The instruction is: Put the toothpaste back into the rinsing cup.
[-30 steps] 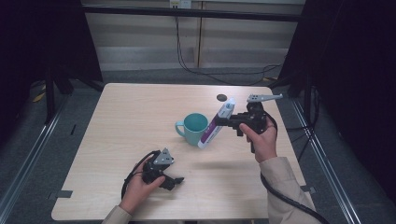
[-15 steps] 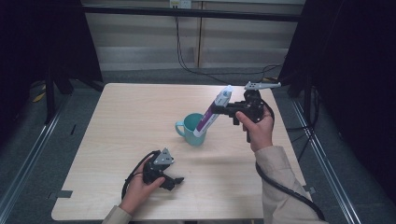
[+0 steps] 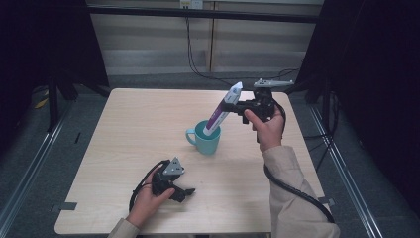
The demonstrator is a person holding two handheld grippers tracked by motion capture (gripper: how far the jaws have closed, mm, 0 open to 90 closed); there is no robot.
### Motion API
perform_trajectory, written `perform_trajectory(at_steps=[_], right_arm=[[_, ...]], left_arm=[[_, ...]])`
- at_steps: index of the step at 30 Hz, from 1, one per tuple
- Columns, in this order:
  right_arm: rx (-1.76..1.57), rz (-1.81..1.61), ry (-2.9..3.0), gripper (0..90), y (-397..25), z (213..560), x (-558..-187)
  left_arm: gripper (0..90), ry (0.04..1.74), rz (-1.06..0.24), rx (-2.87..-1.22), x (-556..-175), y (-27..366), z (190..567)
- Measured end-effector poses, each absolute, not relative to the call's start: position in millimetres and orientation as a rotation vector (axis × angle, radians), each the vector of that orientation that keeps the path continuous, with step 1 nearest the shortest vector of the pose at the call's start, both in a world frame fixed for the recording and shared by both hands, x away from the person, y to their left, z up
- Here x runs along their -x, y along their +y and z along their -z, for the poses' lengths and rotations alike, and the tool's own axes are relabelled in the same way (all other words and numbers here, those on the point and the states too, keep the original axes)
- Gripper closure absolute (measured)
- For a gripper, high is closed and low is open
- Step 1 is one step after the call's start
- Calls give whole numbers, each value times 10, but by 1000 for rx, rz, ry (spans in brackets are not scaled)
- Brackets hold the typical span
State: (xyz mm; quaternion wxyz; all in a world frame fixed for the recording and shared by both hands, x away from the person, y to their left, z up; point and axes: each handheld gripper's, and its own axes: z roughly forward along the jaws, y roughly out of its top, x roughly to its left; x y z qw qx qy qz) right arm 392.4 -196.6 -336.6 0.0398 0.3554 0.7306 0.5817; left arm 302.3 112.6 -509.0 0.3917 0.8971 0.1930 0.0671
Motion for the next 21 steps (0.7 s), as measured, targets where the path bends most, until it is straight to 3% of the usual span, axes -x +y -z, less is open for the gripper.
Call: perform_trajectory(at_steps=[21], right_arm=[[-1174,-1636,2212,759,-1890,3595,-4079]], left_arm=[[124,495,-176,-2280,-3022,1126,5089]])
